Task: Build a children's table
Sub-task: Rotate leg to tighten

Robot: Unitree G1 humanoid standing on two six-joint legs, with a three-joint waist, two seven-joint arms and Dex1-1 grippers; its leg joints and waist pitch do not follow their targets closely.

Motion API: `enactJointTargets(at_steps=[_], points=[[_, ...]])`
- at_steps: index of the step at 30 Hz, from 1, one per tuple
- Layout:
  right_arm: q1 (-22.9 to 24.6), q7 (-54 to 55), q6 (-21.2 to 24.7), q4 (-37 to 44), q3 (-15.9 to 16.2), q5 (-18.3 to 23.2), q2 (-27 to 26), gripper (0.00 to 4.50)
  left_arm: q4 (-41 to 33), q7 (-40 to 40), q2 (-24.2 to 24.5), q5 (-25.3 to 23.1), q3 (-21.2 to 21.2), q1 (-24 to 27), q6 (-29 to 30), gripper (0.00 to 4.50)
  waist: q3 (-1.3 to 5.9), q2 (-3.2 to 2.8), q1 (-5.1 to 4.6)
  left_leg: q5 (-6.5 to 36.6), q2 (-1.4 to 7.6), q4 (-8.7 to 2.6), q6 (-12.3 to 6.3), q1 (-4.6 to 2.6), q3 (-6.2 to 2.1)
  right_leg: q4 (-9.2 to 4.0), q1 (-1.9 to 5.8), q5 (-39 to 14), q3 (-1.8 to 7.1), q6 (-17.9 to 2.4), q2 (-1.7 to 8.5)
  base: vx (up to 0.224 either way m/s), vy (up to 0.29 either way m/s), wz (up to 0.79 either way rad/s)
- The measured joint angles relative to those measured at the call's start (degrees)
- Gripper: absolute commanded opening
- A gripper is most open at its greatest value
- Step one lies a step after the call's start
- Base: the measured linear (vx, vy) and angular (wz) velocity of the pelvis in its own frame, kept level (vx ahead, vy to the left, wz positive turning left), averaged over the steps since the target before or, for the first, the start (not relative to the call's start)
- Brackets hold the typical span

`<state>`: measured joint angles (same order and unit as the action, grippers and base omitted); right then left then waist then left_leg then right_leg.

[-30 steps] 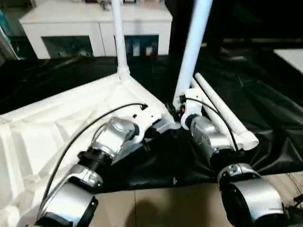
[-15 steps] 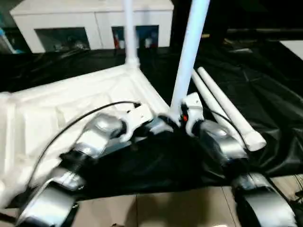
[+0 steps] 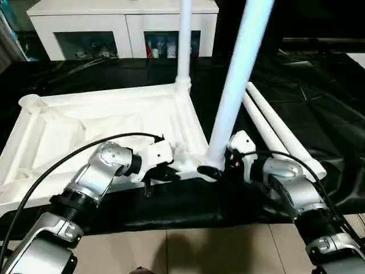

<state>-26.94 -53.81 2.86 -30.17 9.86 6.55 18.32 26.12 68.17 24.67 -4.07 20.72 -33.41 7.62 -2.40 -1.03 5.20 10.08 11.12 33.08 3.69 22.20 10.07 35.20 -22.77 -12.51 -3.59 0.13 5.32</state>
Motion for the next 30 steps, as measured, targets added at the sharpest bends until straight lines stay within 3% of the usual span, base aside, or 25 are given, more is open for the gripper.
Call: enactJointTargets(at_steps=[2, 3, 17, 30], points=[[0.26, -0.35, 0.11, 0.66, -0.03, 0.1, 0.05, 4.13, -0.01, 0.35, 0.16, 0.0, 0.02, 0.07, -0.33, 0.0, -0.01, 0.01, -0.02, -0.02, 0.01, 0.08, 0.02, 0.0, 0.0, 0.08, 0.0, 0.0, 0.01, 0.0, 0.0, 0.0, 0.0, 0.0], [0.27, -0.46, 0.13, 0.8, -0.06, 0.2, 0.04, 3.87, -0.01, 0.43, 0.21, 0.0, 0.04, 0.09, -0.46, 0.0, -0.01, 0.01, -0.02, -0.02, 0.01, 0.1, 0.01, 0.0, 0.0, 0.1, 0.0, 0.0, 0.01, 0.0, 0.0, 0.0, 0.0, 0.0], [1.53, -2.38, 0.38, 2.11, -0.07, 1.63, -0.1, 2.82, 0.15, 1.15, 0.59, 0.0, 0.06, 0.1, -1.43, 0.0, -0.01, 0.01, 0.03, -0.03, 0.05, 0.33, -0.03, 0.09, -0.01, 0.17, -0.02, 0.0, -0.01, 0.0, 0.0, 0.0, 0.0, 0.0], [1.74, -1.37, 0.91, 2.08, -0.14, 1.66, -1.08, 2.75, 0.72, 1.22, 0.87, 0.0, -0.07, 0.08, -1.67, 0.0, -0.02, 0.04, -0.08, -0.03, 0.12, 0.54, -0.02, 0.05, -0.02, 0.44, -0.03, 0.0, 0.0, 0.0, -0.01, 0.0, 0.0, 0.0]])
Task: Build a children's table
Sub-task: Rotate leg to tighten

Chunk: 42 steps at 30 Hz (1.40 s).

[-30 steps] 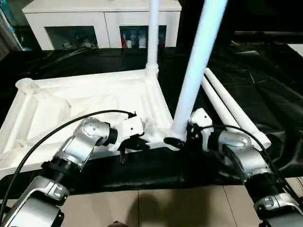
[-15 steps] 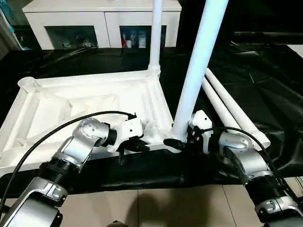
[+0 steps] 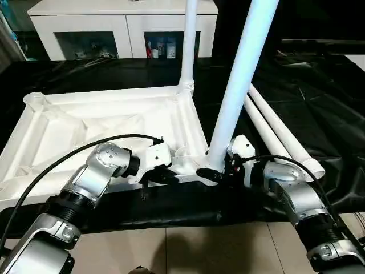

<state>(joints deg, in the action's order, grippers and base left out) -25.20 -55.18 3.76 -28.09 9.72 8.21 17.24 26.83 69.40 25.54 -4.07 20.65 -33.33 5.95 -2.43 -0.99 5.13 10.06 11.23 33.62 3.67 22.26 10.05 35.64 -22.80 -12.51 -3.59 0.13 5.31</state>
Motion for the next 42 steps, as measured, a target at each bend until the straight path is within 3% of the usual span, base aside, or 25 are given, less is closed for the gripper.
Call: enactJointTargets(at_steps=[3, 8, 14, 17, 21, 24, 26, 29, 31, 39, 42], points=[[-0.01, 4.04, 0.82, -0.5, -0.3, -0.43, -1.64, 2.75, 1.44, -2.09, -1.12, -0.17, -0.45, -0.39, 0.72, 0.0, -0.01, 0.02, -0.16, 0.01, 0.0, 0.08, 0.03, -0.14, 0.01, 0.16, 0.05, 0.0, 0.06, 0.0, 0.0, 0.0, 0.0, 0.0], [-2.47, 19.55, 2.93, -4.81, -3.44, -2.41, -7.31, 2.74, 7.09, -9.38, -6.05, -1.08, -2.01, -3.42, 4.52, 0.0, -0.03, 0.12, -0.49, 0.08, -0.01, 0.04, 0.49, -0.39, 0.01, 0.21, 0.18, 0.21, 0.14, -0.19, 0.0, 0.0, 0.0, 0.0], [-8.54, 36.73, 6.16, -12.45, -8.0, -3.58, -13.21, 2.74, 14.96, -18.81, -13.37, -2.23, -2.8, -9.07, 10.4, 0.0, -0.16, 0.27, -1.48, 0.07, -0.21, -0.16, 0.5, -0.8, 0.0, -0.06, 0.56, 0.24, 0.39, 0.08, 0.0, 0.0, 0.0, 0.0], [-10.29, 42.55, 5.67, -15.48, -9.86, -3.59, -14.75, 2.74, 17.93, -22.31, -16.31, -2.3, -3.33, -10.9, 12.2, 0.0, -0.23, 0.34, -1.53, 0.07, -0.36, -0.72, 0.49, -1.15, 0.0, -0.74, 0.95, 0.23, 0.42, 0.14, -0.01, 0.0, 0.0, 0.0], [-13.58, 48.86, 4.35, -20.29, -12.11, -3.66, -16.02, 2.74, 21.28, -26.33, -19.49, -2.62, -3.71, -13.6, 13.46, 0.0, -0.33, 0.46, -1.53, 0.06, -0.42, -0.71, 0.47, -1.07, 0.03, -0.78, 0.94, 0.33, 0.54, 0.05, -0.01, 0.0, 0.0, 0.0], [-14.75, 48.96, 2.6, -22.45, -13.6, -3.61, -16.48, 2.74, 21.78, -26.68, -19.69, -2.95, -3.69, -14.11, 13.04, 0.0, -0.36, 0.5, -1.6, 0.06, -0.41, -0.73, 0.47, -1.07, 0.03, -0.76, 0.93, 0.51, 0.54, -0.12, -0.01, 0.0, 0.0, 0.0], [-14.64, 47.68, 1.88, -22.31, -13.93, -3.53, -16.46, 3.44, 20.99, -26.39, -18.92, -2.97, -3.43, -13.76, 12.3, 0.0, -0.42, 0.57, -1.61, 0.05, -0.39, -0.78, 0.47, -1.06, 0.03, -0.74, 0.9, 0.54, 0.54, -0.1, -0.03, 0.0, 0.0, 0.0], [-13.8, 44.05, 1.11, -20.7, -14.21, -1.84, -16.63, 3.44, 19.74, -26.09, -17.57, -3.02, -3.4, -13.07, 11.34, 0.0, -0.48, 0.56, -1.85, 0.05, -0.35, -0.86, 0.47, -1.03, 0.03, -0.74, 0.84, 0.53, 0.51, -0.09, -0.07, 0.0, 0.0, 0.0], [-12.83, 41.68, 0.98, -19.46, -13.92, -1.22, -16.78, 3.8, 18.43, -26.07, -16.36, -3.12, -3.58, -12.54, 11.24, 0.0, -0.58, 0.5, -2.35, 0.05, -0.34, -0.92, 0.46, -0.95, 0.02, -0.76, 0.72, 0.52, 0.51, -0.08, -0.11, 0.0, 0.0, 0.0], [-7.18, 27.83, 4.68, -7.55, -6.99, -1.37, -10.2, 4.46, 11.91, -20.62, -10.8, -2.78, -3.53, -8.25, 6.73, 0.0, -0.86, 0.44, -2.75, -0.15, -0.23, -0.96, 0.14, -0.18, 0.01, -0.78, -0.08, 0.4, 0.51, -0.09, -0.24, 0.0, 0.0, 0.0], [-5.78, 23.36, 5.05, -4.85, -5.57, -1.65, -7.82, 4.46, 11.11, -17.9, -8.65, -2.45, -3.46, -7.16, 4.37, 0.0, -0.86, 0.44, -2.74, -0.19, -0.23, -0.95, 0.09, -0.16, 0.02, -0.76, -0.11, 0.39, 0.51, -0.11, -0.24, 0.0, 0.0, 0.0]])
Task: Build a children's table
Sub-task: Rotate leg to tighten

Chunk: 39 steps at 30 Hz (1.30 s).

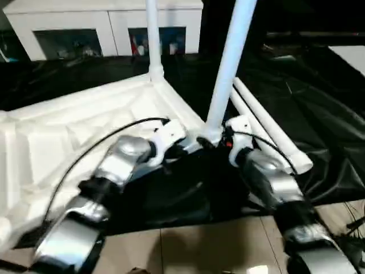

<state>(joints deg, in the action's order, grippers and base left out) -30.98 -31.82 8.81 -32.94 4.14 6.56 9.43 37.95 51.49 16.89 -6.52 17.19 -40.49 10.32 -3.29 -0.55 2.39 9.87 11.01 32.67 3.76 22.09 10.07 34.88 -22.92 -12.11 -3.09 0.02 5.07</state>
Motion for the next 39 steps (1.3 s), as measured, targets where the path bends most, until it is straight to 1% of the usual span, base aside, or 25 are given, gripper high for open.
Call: enactJointTargets(at_steps=[3, 5, 6, 8, 11, 16, 17, 19, 20, 21, 22, 25, 26, 27, 28, 30, 31, 33, 39], points=[[1.54, -4.79, 0.74, 3.81, 1.26, 0.02, 2.83, 4.46, -2.56, 4.3, 2.47, 0.78, 0.19, 2.17, -1.88, 0.0, 0.0, 0.0, 0.22, 0.0, 0.0, 0.0, 0.0, -0.01, 0.04, -0.03, 0.02, -0.03, 0.02, -0.05, 0.01, 0.0, 0.0, 0.0], [1.8, -6.44, 1.19, 4.5, 1.46, 0.09, 3.58, 4.46, -3.42, 5.92, 3.22, 1.22, 0.53, 2.71, -2.15, 0.0, 0.0, 0.0, 0.33, 0.0, 0.0, 0.01, 0.0, 0.0, 0.09, -0.02, 0.01, -0.03, 0.03, -0.05, 0.03, 0.0, 0.0, 0.0], [2.21, -8.32, 1.48, 5.86, 2.13, 0.25, 4.34, 4.46, -4.28, 7.46, 3.92, 1.75, 0.72, 3.44, -2.61, 0.0, -0.01, -0.01, 0.51, 0.0, 0.0, 0.0, 0.0, -0.02, 0.13, -0.02, 0.01, -0.03, 0.04, -0.05, 0.05, 0.0, 0.0, 0.0], [2.57, -11.48, 1.89, 7.54, 2.88, 0.8, 5.92, 4.46, -5.77, 10.3, 5.27, 2.48, 1.01, 4.56, -3.34, 0.0, -0.01, 0.0, 0.77, 0.01, 0.0, 0.0, 0.01, -0.03, 0.16, -0.02, 0.02, -0.03, 0.06, -0.05, 0.05, 0.0, 0.0, 0.0], [3.51, -18.04, 2.1, 10.34, 3.99, 2.81, 9.34, 4.46, -8.02, 15.63, 7.96, 4.31, 1.26, 6.52, -4.47, 0.0, -0.03, 0.03, 1.2, 0.01, 0.01, 0.01, 0.01, -0.04, 0.21, -0.01, 0.02, -0.04, 0.07, -0.05, 0.06, 0.0, 0.0, 0.0], [3.85, -22.01, 2.13, 10.41, 5.69, 2.9, 9.55, 4.46, -8.43, 18.32, 8.58, 4.68, 1.36, 6.76, -4.37, 0.0, -0.11, 0.17, 1.31, 0.04, 0.01, 0.03, 0.08, -0.04, 0.33, 0.07, 0.01, -0.03, 0.07, -0.05, 0.14, 0.0, 0.0, 0.0], [3.93, -22.53, 2.13, 10.41, 5.88, 2.89, 9.59, 4.2, -8.48, 18.61, 8.69, 4.71, 1.38, 6.78, -4.36, 0.0, -0.13, 0.21, 1.32, 0.04, 0.01, 0.03, 0.08, -0.04, 0.36, 0.08, 0.02, -0.03, 0.07, -0.05, 0.16, 0.0, 0.0, 0.0], [3.93, -22.99, 2.13, 10.39, 6.05, 2.87, 9.6, 4.2, -8.52, 18.74, 8.75, 4.71, 1.37, 6.78, -4.36, 0.0, -0.17, 0.27, 1.31, 0.03, 0.01, 0.04, 0.08, -0.04, 0.39, 0.1, 0.02, -0.03, 0.08, -0.05, 0.18, 0.0, 0.0, 0.0], [3.93, -23.52, 2.13, 10.39, 6.34, 2.81, 9.69, 4.07, -8.55, 18.76, 8.77, 4.71, 1.37, 6.78, -4.36, 0.0, -0.18, 0.31, 1.3, 0.03, 0.01, 0.05, 0.08, -0.04, 0.4, 0.1, 0.02, -0.03, 0.08, -0.05, 0.18, 0.0, 0.0, 0.0], [3.93, -23.75, 2.13, 10.39, 6.52, 2.76, 9.75, 4.07, -8.63, 18.77, 8.81, 4.71, 1.38, 6.78, -4.35, 0.0, -0.19, 0.33, 1.29, 0.03, 0.01, 0.06, 0.08, -0.04, 0.4, 0.11, 0.02, -0.03, 0.09, -0.05, 0.18, 0.0, 0.0, 0.0], [3.94, -23.98, 2.13, 10.39, 6.57, 2.75, 9.84, 3.83, -8.87, 18.79, 8.89, 4.71, 1.42, 6.8, -4.27, 0.0, -0.21, 0.35, 1.29, 0.02, 0.01, 0.06, 0.06, -0.03, 0.4, 0.11, 0.01, -0.03, 0.09, -0.05, 0.18, 0.0, 0.0, 0.0], [3.94, -24.81, 2.22, 10.39, 6.89, 2.74, 10.58, 3.73, -9.19, 18.91, 9.08, 5.04, 1.56, 6.91, -4.08, 0.0, -0.23, 0.39, 1.32, -0.1, 0.01, 0.08, -0.14, -0.03, 0.4, 0.1, 0.01, -0.03, 0.09, -0.05, 0.18, 0.0, 0.0, 0.0], [3.94, -24.94, 2.22, 10.35, 6.97, 2.71, 10.91, 3.52, -9.28, 18.93, 9.15, 5.16, 1.58, 6.94, -4.03, 0.0, -0.24, 0.41, 1.32, -0.1, 0.01, 0.09, -0.14, -0.02, 0.41, 0.1, 0.0, -0.03, 0.09, -0.05, 0.18, 0.0, 0.0, 0.0], [3.94, -25.03, 2.22, 10.25, 6.97, 2.7, 11.14, 3.52, -9.36, 18.98, 9.2, 5.17, 1.61, 6.96, -4.01, 0.0, -0.26, 0.44, 1.3, -0.1, 0.01, 0.09, -0.14, -0.02, 0.42, 0.1, 0.0, -0.03, 0.1, -0.05, 0.18, 0.0, 0.0, 0.0], [3.94, -25.15, 2.22, 10.19, 6.97, 2.7, 11.24, 3.32, -9.4, 19.0, 9.23, 5.19, 1.61, 6.96, -4.0, 0.0, -0.27, 0.45, 1.29, -0.1, 0.01, 0.09, -0.14, -0.02, 0.42, 0.1, 0.0, -0.03, 0.1, -0.05, 0.18, 0.0, 0.0, 0.0], [3.94, -25.59, 2.22, 10.19, 6.97, 2.68, 11.27, 3.14, -9.4, 19.0, 9.23, 5.17, 1.6, 6.96, -3.97, 0.0, -0.28, 0.47, 1.29, -0.1, 0.01, 0.1, -0.14, -0.02, 0.42, 0.11, 0.0, -0.03, 0.1, -0.05, 0.18, 0.0, 0.0, 0.0], [3.94, -25.6, 2.22, 10.16, 6.96, 2.65, 11.36, 3.14, -9.44, 19.07, 9.23, 5.18, 1.6, 7.01, -3.97, 0.0, -0.28, 0.47, 1.31, -0.11, 0.01, 0.1, -0.15, -0.02, 0.42, 0.11, 0.0, -0.03, 0.1, -0.05, 0.18, 0.0, 0.0, 0.0], [3.94, -25.86, 2.22, 10.15, 6.96, 2.62, 11.41, 2.91, -9.52, 19.2, 9.23, 5.17, 1.57, 7.1, -3.97, 0.0, -0.28, 0.48, 1.34, -0.11, 0.02, 0.12, -0.15, -0.02, 0.43, 0.13, 0.01, -0.03, 0.1, -0.05, 0.18, 0.0, 0.0, 0.0], [4.09, -26.12, 2.21, 10.16, 6.97, 2.65, 11.37, 2.73, -9.62, 19.44, 9.35, 5.23, 1.58, 7.2, -3.96, 0.0, -0.28, 0.53, 1.34, -0.12, 0.02, 0.2, -0.17, -0.03, 0.43, 0.18, 0.02, -0.03, 0.14, -0.05, 0.18, 0.0, 0.0, 0.0]])
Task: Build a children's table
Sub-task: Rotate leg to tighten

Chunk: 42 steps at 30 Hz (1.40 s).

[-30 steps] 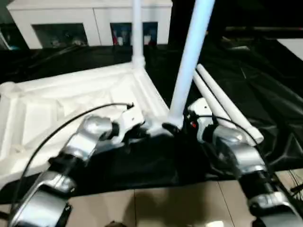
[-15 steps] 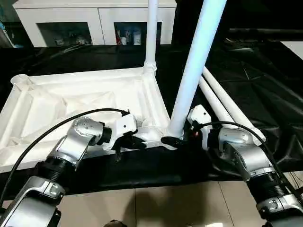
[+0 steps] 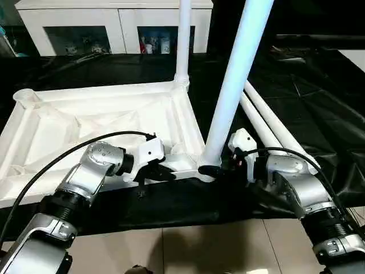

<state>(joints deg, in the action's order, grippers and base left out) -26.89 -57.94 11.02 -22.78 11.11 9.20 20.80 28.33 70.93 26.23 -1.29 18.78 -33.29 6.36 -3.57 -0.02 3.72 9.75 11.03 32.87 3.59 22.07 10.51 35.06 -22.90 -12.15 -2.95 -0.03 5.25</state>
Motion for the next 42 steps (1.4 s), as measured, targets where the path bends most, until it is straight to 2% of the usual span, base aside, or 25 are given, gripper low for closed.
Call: enactJointTargets(at_steps=[8, 11, 15, 20, 25, 31, 32, 33, 35, 38, 42], points=[[0.8, 4.33, -0.51, -1.65, -1.9, 0.32, -2.82, 2.72, 0.93, -2.27, -0.92, -0.74, -0.28, -0.33, 0.59, 0.0, 0.07, 0.18, -0.21, 0.09, 0.01, 0.16, 0.14, -0.12, 0.0, 0.21, 0.06, 0.03, 0.11, 0.02, 0.0, 0.0, 0.0, 0.0], [0.59, 14.78, -1.14, -4.93, -5.2, -0.12, -7.82, 2.71, 4.47, -7.92, -4.55, -2.05, -1.08, -2.59, 2.68, 0.0, 0.17, 0.36, -0.33, 0.12, -0.02, 0.15, 0.27, -0.25, 0.07, 0.2, 0.14, 0.16, 0.24, -0.05, 0.0, 0.0, 0.0, 0.0], [-0.63, 26.73, -1.5, -8.11, -7.42, -1.17, -12.43, 2.7, 7.72, -13.92, -8.44, -3.15, -1.39, -4.88, 5.82, 0.0, 0.17, 0.36, -0.62, 0.1, -0.07, 0.12, 0.31, -0.65, 0.32, 0.01, 0.36, 0.15, 0.55, 0.0, 0.0, -0.013, 0.001, 0.0], [-5.61, 42.82, -1.43, -14.99, -10.71, -3.05, -18.44, 2.7, 12.77, -23.79, -15.18, -3.88, -2.78, -8.43, 10.72, 0.0, 0.15, 0.32, -0.99, 0.1, -0.15, 0.06, 0.31, -0.98, 0.39, -0.21, 0.59, -0.01, 0.69, 0.27, 0.03, 0.0, 0.0, 0.0], [-9.13, 51.62, -3.58, -20.6, -11.78, -5.2, -20.7, 2.7, 16.16, -28.64, -18.8, -4.73, -3.18, -10.47, 11.63, 0.0, 0.18, 0.27, -1.0, 0.1, -0.17, -0.01, 0.31, -1.03, 0.39, -0.28, 0.66, -0.01, 0.69, 0.28, 0.03, 0.0, 0.0, 0.0], [-9.78, 49.78, -7.96, -23.56, -12.62, -4.89, -20.69, 2.7, 16.57, -28.41, -18.29, -5.62, -2.59, -10.48, 9.22, 0.0, 0.16, 0.22, -0.99, 0.1, -0.19, -0.3, 0.31, -1.02, 0.39, -0.32, 0.58, -0.01, 0.66, 0.29, 0.02, 0.0, 0.0, 0.0], [-9.73, 48.75, -8.22, -23.56, -12.98, -4.65, -20.67, 3.26, 16.3, -28.0, -17.9, -5.65, -2.55, -10.36, 9.08, 0.0, 0.16, 0.21, -1.01, 0.1, -0.2, -0.39, 0.31, -1.0, 0.39, -0.32, 0.52, 0.0, 0.65, 0.29, 0.02, 0.0, 0.0, 0.0], [-9.66, 48.16, -8.49, -23.56, -13.14, -4.47, -20.67, 3.4, 16.0, -27.67, -17.59, -5.7, -2.51, -10.23, 8.85, 0.0, 0.15, 0.21, -1.0, 0.1, -0.19, -0.49, 0.31, -0.99, 0.4, -0.32, 0.47, 0.0, 0.63, 0.29, 0.02, 0.0, 0.0, 0.0], [-9.19, 45.98, -9.48, -23.04, -13.15, -4.06, -20.67, 3.4, 14.93, -26.61, -16.3, -5.81, -2.16, -9.84, 8.09, 0.0, 0.14, 0.19, -0.98, 0.1, -0.19, -0.72, 0.31, -0.95, 0.42, -0.32, 0.31, 0.09, 0.59, 0.31, 0.0, 0.0, 0.0, 0.0], [-6.29, 39.09, -10.4, -19.23, -12.33, -2.5, -19.13, 3.82, 10.92, -23.43, -13.39, -5.72, -2.06, -7.83, 7.25, 0.0, 0.05, 0.1, -1.07, 0.03, -0.12, -0.89, 0.42, -0.73, 0.46, -0.3, -0.05, 0.59, 0.54, 0.63, 0.0, 0.0, 0.0, 0.0], [-3.97, 30.97, -9.9, -14.88, -8.98, -2.07, -15.03, 4.05, 7.79, -19.67, -10.47, -5.29, -2.05, -6.07, 6.06, 0.0, 0.0, 0.04, -1.02, 0.0, 0.04, -1.06, 0.47, -0.6, 0.47, -0.19, -0.32, 0.7, 0.45, 0.59, -0.14, 0.013, -0.005, 0.0]])
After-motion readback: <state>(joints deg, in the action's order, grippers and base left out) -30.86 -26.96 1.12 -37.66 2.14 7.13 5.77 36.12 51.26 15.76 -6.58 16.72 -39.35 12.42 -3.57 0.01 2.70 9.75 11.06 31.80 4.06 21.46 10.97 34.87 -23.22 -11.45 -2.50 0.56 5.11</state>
